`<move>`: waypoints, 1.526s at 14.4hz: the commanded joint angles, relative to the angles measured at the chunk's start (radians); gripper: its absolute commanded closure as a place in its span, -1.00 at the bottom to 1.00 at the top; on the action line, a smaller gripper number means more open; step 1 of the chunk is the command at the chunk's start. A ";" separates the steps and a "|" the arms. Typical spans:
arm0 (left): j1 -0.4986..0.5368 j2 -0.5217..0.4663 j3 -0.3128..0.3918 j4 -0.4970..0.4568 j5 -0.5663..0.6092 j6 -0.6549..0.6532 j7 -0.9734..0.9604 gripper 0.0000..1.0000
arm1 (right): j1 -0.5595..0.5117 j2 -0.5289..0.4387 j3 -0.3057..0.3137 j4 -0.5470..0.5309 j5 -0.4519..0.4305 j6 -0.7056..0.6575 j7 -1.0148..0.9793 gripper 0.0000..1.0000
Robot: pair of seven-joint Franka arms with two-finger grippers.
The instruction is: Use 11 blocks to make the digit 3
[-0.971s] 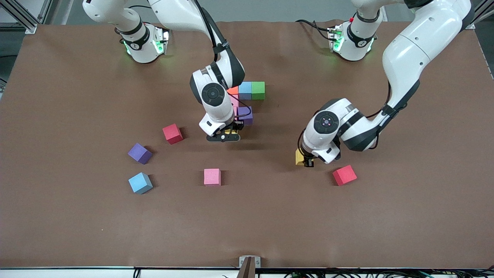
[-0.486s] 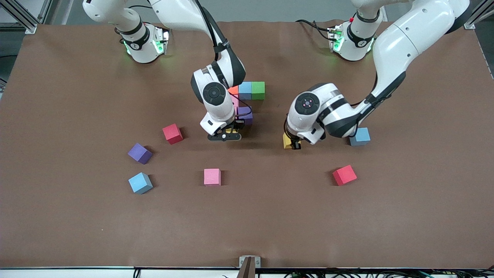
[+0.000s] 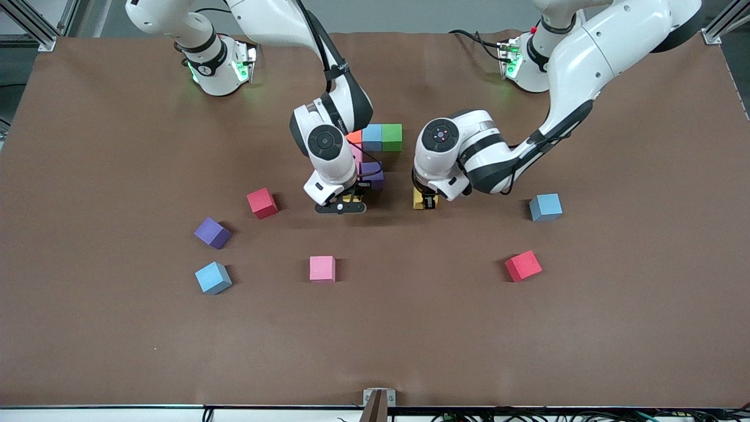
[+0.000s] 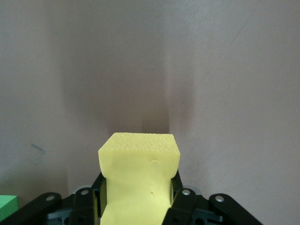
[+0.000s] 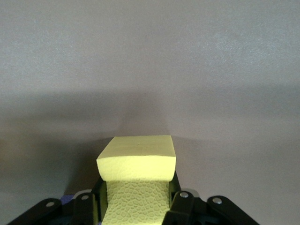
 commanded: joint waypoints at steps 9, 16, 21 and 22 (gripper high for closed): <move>-0.134 -0.005 0.005 0.018 0.008 0.001 -0.234 0.39 | 0.007 -0.018 -0.006 -0.026 0.012 -0.004 0.000 -1.00; -0.249 0.016 0.096 0.059 0.006 0.019 -0.265 0.39 | -0.024 -0.047 -0.127 0.121 0.009 -0.230 -0.004 -1.00; -0.277 0.018 0.104 0.061 -0.006 0.033 -0.311 0.39 | -0.082 0.010 -0.178 0.204 0.009 -0.196 -0.019 -1.00; -0.279 0.018 0.104 0.059 -0.007 0.033 -0.325 0.39 | -0.102 0.046 -0.176 0.253 0.011 -0.196 -0.053 -1.00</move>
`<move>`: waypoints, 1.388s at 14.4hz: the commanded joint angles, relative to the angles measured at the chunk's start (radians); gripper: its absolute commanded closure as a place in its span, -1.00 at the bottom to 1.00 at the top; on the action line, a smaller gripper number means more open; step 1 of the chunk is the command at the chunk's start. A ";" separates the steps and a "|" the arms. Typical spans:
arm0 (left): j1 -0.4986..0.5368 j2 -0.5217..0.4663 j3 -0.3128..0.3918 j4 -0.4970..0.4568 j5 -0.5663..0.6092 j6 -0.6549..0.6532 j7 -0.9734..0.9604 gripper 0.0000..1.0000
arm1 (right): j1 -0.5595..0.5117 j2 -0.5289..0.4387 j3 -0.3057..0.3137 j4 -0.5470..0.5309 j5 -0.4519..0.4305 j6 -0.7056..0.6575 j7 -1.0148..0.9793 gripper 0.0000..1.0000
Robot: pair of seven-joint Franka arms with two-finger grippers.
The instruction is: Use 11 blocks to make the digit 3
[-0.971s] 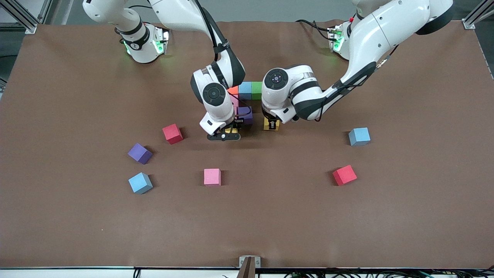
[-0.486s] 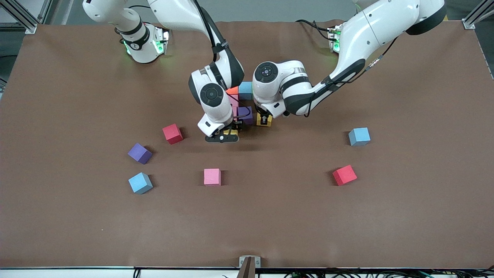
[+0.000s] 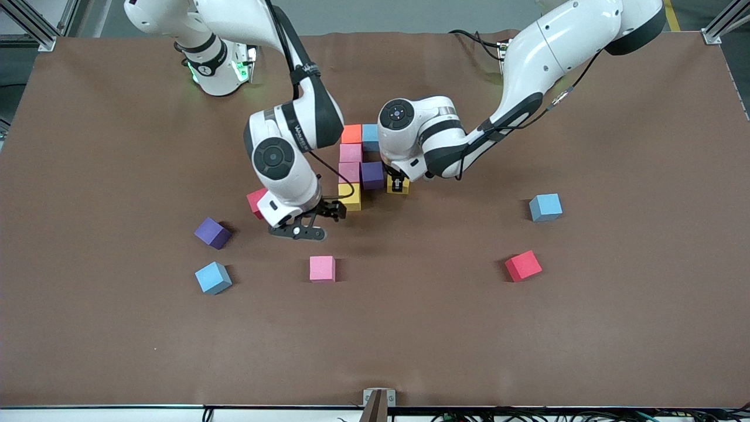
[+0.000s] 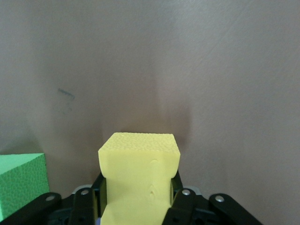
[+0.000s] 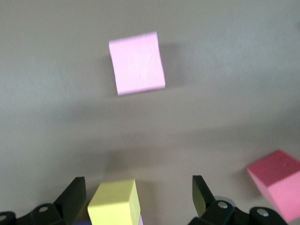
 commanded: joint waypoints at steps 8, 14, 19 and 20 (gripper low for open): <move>-0.065 0.017 0.018 0.029 0.023 0.010 -0.337 0.39 | -0.258 0.363 0.098 0.473 0.014 0.009 -0.115 -1.00; -0.072 0.017 0.018 0.036 0.025 0.009 -0.341 0.29 | -0.271 0.400 0.101 0.478 0.017 0.029 -0.158 -1.00; -0.067 0.005 0.017 0.036 0.028 0.003 -0.328 -1.00 | -0.260 0.400 0.144 0.454 0.023 0.054 -0.141 -1.00; -0.064 0.002 0.015 0.036 0.026 -0.002 -0.326 -1.00 | -0.256 0.398 0.144 0.442 0.023 0.060 -0.141 -1.00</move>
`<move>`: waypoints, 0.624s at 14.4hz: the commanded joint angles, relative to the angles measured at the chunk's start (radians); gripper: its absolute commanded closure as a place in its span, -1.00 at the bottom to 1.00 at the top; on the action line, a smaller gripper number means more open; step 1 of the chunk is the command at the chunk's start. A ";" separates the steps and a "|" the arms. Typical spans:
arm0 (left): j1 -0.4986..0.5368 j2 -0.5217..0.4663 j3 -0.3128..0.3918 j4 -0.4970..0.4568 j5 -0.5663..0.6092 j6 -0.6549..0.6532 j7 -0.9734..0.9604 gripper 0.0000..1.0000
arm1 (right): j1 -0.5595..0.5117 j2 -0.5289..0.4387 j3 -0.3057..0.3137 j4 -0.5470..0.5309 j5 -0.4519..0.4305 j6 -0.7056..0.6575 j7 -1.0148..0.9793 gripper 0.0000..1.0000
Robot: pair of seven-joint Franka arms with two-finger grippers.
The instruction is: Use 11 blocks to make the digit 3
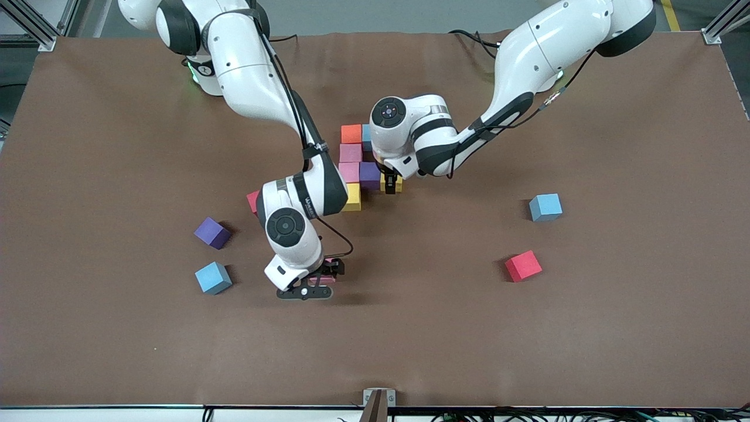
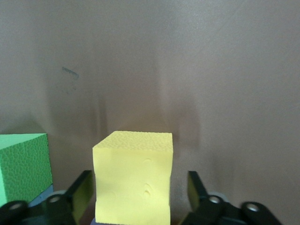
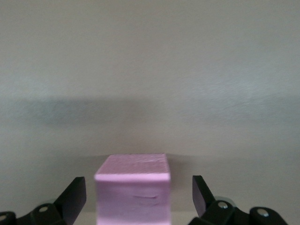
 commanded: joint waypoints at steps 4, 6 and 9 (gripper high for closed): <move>-0.007 -0.028 -0.027 -0.005 0.020 -0.008 -0.280 -1.00 | 0.012 -0.003 0.010 -0.026 0.021 0.018 -0.009 -0.44; 0.007 -0.033 -0.047 -0.006 0.004 -0.008 -0.244 -1.00 | 0.003 -0.008 0.010 -0.026 0.017 0.010 -0.018 0.33; 0.027 -0.050 -0.071 -0.008 -0.049 -0.059 -0.175 -1.00 | 0.004 -0.025 0.010 -0.049 0.017 0.002 -0.020 0.99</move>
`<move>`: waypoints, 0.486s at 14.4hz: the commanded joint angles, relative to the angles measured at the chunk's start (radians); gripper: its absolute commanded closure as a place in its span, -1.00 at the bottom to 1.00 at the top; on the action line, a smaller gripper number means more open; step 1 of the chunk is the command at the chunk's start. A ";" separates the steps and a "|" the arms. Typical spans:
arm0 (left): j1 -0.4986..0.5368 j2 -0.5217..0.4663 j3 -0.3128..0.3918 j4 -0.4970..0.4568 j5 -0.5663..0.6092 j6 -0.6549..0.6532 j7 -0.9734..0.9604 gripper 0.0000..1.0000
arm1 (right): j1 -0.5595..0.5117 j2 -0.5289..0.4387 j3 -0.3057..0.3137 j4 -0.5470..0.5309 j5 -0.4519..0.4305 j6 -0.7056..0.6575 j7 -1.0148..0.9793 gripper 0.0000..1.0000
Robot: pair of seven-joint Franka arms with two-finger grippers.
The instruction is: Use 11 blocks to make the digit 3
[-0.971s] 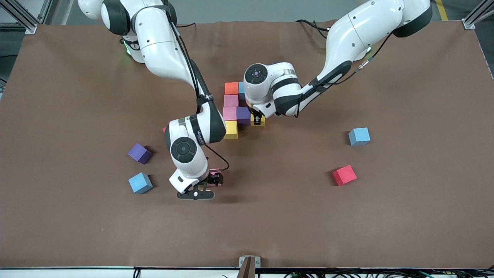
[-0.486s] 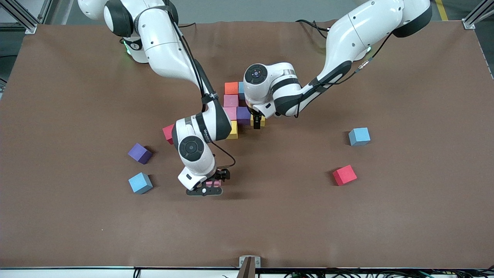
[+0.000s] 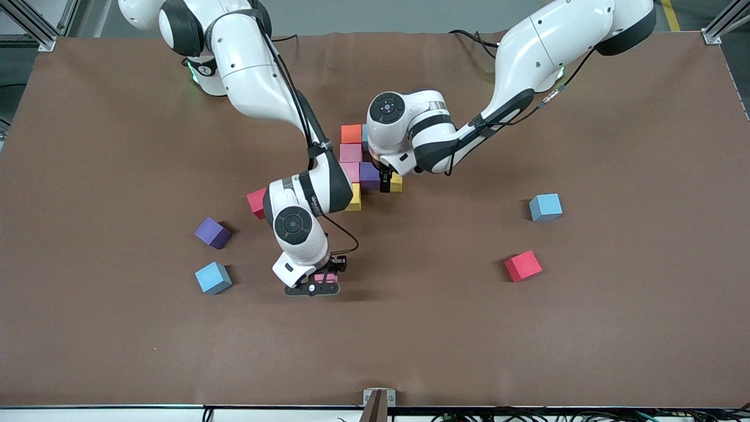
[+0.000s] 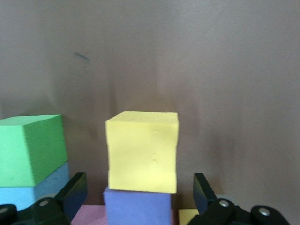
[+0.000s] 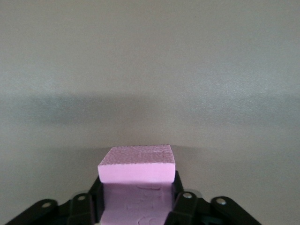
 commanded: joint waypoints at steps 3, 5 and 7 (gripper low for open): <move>0.085 -0.073 -0.051 -0.040 0.004 -0.046 -0.166 -1.00 | 0.032 -0.092 0.002 -0.147 0.018 0.001 -0.030 0.99; 0.159 -0.079 -0.074 -0.039 0.004 -0.046 -0.102 -1.00 | 0.080 -0.153 0.002 -0.234 0.020 0.005 -0.027 0.99; 0.245 -0.089 -0.097 -0.031 0.005 -0.046 0.007 -1.00 | 0.137 -0.193 -0.003 -0.297 0.023 0.014 -0.010 0.99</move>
